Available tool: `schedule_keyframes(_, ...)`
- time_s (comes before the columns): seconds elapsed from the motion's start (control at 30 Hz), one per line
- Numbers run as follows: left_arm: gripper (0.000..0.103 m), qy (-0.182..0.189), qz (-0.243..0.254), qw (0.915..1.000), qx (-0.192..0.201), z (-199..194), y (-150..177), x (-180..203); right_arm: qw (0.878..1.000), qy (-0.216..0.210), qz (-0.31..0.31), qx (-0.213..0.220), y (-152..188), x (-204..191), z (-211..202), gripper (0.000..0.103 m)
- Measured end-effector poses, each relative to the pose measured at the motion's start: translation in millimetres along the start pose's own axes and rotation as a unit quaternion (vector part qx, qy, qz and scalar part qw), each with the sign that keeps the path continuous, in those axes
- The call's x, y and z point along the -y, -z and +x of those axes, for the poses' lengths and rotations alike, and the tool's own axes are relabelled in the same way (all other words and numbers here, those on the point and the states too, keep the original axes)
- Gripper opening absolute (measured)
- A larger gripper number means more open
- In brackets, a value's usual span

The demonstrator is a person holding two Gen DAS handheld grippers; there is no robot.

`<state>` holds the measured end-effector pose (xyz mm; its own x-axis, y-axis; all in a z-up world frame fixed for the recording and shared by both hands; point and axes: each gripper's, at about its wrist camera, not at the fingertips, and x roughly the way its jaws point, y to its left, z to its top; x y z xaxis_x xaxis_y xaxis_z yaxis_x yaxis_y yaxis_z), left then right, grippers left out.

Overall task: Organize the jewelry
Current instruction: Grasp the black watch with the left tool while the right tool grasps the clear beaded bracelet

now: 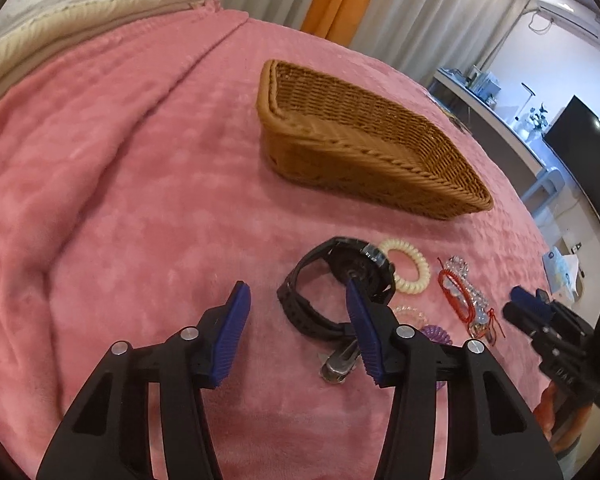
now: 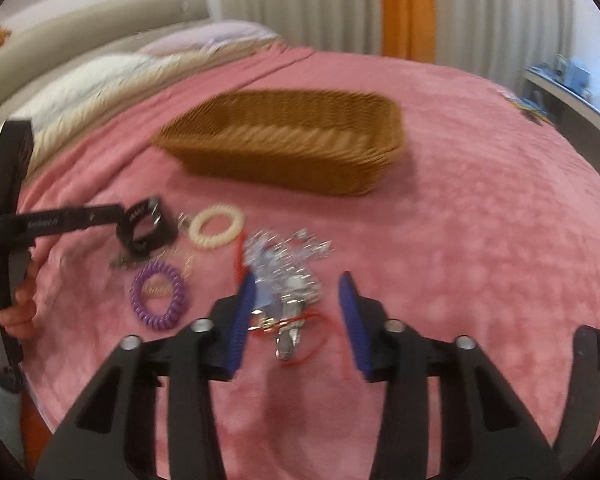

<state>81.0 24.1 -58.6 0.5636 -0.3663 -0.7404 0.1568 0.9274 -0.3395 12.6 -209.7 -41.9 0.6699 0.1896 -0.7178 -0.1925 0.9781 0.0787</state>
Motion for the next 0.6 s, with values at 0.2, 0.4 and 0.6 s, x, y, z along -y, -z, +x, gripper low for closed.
schedule_keyframes(0.2, 0.045, 0.008, 0.003, 0.9999, -0.006, 6.4, 2.0, 1.6, 0.999, 0.012, -0.043, -0.026, -6.8, -17.6, 23.2, 0.031)
schedule_keyframes(0.4, 0.045, 0.011, 0.01, 0.9998, -0.009, 12.1, 3.6, 7.1, 0.998, 0.005, -0.052, -0.034, -15.6, -21.5, 31.9, 0.008)
schedule_keyframes(0.6, 0.045, 0.013, 0.008, 0.9999, -0.006, 14.0, 4.4, 9.1, 1.0, 0.018, 0.005, -0.006, -15.5, 5.6, 14.3, 0.006)
